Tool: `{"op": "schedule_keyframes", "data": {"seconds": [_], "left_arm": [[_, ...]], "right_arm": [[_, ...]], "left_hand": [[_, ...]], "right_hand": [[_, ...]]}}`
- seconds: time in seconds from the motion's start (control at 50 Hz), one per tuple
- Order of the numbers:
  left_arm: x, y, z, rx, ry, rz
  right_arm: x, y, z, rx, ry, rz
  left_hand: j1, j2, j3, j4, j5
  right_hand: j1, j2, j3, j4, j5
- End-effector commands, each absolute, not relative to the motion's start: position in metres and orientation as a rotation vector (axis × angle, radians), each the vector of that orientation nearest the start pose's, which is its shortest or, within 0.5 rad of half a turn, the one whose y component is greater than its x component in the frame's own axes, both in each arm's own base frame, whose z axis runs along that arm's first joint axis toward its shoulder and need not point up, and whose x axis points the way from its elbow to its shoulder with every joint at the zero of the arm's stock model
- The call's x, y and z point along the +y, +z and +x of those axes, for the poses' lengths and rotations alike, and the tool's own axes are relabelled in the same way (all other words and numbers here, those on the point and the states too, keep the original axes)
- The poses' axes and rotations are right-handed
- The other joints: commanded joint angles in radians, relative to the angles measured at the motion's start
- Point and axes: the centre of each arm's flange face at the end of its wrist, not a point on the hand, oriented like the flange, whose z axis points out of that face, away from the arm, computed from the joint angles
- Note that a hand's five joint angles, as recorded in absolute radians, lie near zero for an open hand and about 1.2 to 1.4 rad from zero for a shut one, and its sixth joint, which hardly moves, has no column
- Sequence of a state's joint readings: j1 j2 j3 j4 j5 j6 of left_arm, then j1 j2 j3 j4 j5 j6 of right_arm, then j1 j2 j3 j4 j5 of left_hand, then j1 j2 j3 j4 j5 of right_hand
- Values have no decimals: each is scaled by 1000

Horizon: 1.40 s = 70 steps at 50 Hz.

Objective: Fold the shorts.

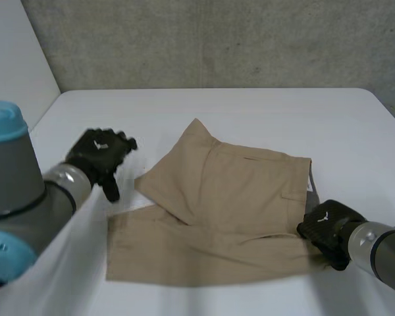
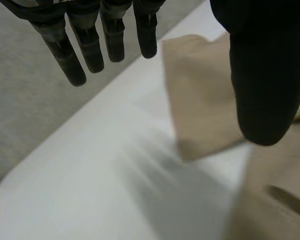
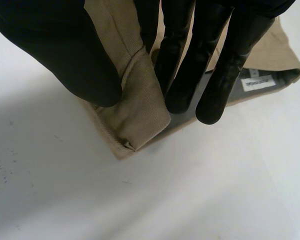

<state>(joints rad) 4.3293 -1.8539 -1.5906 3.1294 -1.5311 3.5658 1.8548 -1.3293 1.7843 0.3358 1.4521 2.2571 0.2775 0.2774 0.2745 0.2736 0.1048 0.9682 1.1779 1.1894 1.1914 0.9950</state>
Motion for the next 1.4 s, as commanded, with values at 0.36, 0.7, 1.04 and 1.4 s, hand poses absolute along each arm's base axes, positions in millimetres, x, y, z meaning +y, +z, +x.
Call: {"op": "schedule_keyframes", "data": {"seconds": [0.36, 0.7, 1.04, 1.4], "left_arm": [[-338, 117, -275, 2381, -1928, 1192], [-343, 107, -275, 2350, -1911, 1209], [-284, 139, -272, 2010, -1667, 1231], [-286, 149, -283, 1968, -1757, 1215]], "right_arm": [[-201, 154, 208, 2480, -1183, -1739], [-203, 155, 207, 2485, -1203, -1730], [-206, 158, 211, 2466, -1254, -1724], [-205, 157, 210, 2475, -1247, -1712]], "left_hand": [[444, 444, 447, 448, 442], [1119, 1119, 1122, 1123, 1117], [1119, 1119, 1122, 1123, 1117], [407, 407, 410, 411, 405]], "right_hand": [[428, 218, 207, 205, 227], [428, 218, 207, 205, 227], [428, 218, 207, 205, 227], [428, 218, 207, 205, 227]]}}
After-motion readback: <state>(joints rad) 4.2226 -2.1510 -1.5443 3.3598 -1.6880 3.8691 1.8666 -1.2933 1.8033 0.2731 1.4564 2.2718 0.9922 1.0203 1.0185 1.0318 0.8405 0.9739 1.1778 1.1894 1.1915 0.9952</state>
